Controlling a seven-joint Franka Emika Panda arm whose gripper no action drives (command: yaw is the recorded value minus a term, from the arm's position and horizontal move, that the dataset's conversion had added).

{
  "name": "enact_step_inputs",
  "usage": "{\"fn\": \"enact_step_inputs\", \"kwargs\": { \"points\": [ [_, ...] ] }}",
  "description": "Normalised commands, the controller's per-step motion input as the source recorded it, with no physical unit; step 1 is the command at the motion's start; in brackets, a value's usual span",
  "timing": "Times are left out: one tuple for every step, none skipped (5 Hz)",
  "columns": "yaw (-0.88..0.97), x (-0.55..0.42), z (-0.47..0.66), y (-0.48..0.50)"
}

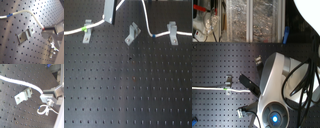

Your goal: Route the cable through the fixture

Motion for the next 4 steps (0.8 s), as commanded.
{"fn": "enact_step_inputs", "kwargs": {
  "points": [
    [0.0,0.024,0.0,0.055],
    [0.0,0.259,0.27,0.073],
    [0.0,0.016,0.0,0.037],
    [0.13,-0.023,0.45,-0.048]
  ]
}}
